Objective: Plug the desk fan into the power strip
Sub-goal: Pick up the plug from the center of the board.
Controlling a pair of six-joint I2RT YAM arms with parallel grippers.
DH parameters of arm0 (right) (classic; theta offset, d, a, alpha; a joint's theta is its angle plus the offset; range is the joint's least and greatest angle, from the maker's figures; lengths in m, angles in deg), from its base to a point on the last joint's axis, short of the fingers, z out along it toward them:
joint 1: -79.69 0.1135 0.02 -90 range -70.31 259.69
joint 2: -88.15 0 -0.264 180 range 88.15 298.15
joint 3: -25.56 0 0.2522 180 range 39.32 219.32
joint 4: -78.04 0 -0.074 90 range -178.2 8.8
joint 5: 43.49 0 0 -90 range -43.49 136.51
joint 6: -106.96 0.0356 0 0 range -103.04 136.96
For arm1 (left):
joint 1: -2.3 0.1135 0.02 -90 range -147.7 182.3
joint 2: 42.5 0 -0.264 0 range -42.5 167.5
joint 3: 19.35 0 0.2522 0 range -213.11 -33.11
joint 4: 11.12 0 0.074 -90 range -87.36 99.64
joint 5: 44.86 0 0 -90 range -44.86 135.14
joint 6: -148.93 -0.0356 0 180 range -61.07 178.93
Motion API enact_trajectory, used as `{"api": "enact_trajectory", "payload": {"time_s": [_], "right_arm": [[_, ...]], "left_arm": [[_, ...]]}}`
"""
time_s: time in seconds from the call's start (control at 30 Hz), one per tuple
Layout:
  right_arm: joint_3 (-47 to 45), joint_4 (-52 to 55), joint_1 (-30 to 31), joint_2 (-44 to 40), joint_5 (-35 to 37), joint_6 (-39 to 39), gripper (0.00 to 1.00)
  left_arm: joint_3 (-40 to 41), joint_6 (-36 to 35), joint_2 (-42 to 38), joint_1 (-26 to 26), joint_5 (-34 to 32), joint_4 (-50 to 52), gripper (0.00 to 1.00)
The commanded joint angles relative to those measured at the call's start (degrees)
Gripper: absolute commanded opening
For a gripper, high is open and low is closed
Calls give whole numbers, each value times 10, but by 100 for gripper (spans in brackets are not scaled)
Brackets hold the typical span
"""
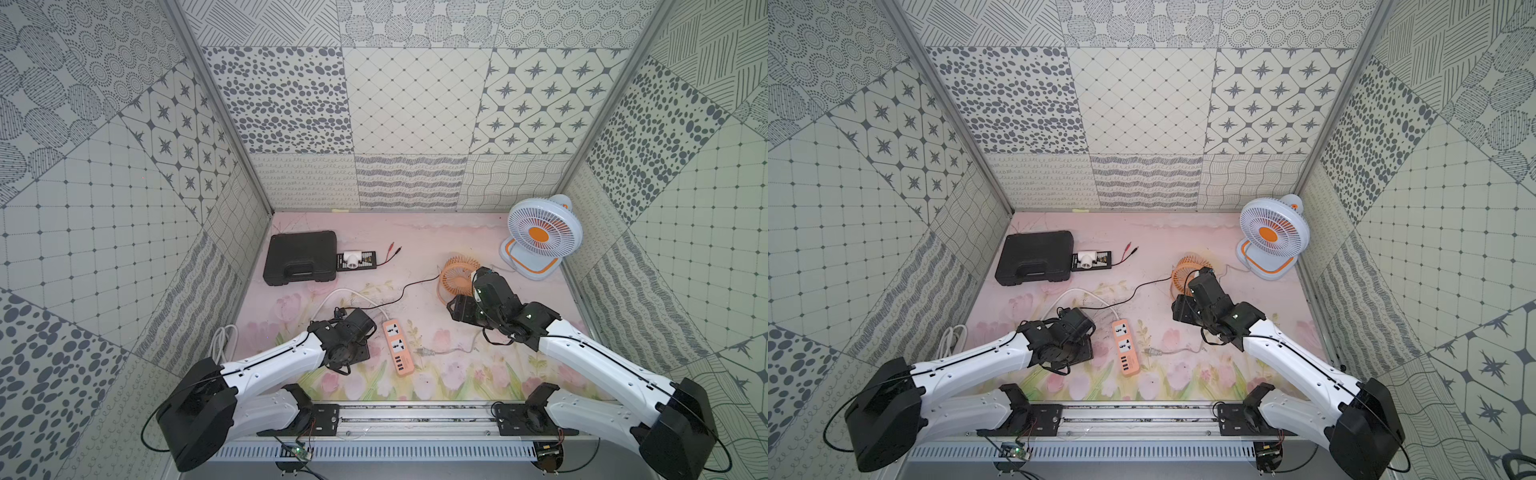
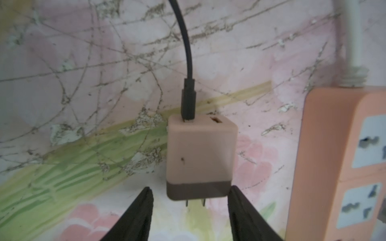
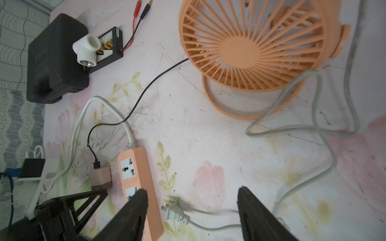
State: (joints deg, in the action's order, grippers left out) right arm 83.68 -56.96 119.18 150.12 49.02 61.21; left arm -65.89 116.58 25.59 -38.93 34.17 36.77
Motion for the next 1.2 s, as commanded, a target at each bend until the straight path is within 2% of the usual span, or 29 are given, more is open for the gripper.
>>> {"api": "enact_trajectory", "payload": {"time_s": [0.0,0.2,0.43,0.57,0.77,0.83,0.93,1.03,1.17], "right_arm": [[-1,-8,23,1,2,-6,72],[24,-3,73,38,-18,-31,73],[74,16,158,116,20,-33,80],[93,13,182,147,32,-26,79],[107,12,181,157,33,-9,78],[114,11,168,156,10,-1,77],[120,0,130,145,-76,2,74],[128,-27,92,128,-201,-6,73],[158,-26,51,110,-305,-6,68]], "left_arm": [[-13,-8,32,2,-29,-21,59],[-17,-23,34,5,-63,-25,60],[-16,-37,48,19,-72,-50,58],[-11,-32,48,22,-61,-56,49],[-1,-33,37,22,-58,-64,33],[1,-36,36,22,-64,-72,20],[0,-44,20,22,-80,-89,2],[9,-80,-18,19,-77,-153,0],[21,-162,-79,3,-72,-242,0]]}}
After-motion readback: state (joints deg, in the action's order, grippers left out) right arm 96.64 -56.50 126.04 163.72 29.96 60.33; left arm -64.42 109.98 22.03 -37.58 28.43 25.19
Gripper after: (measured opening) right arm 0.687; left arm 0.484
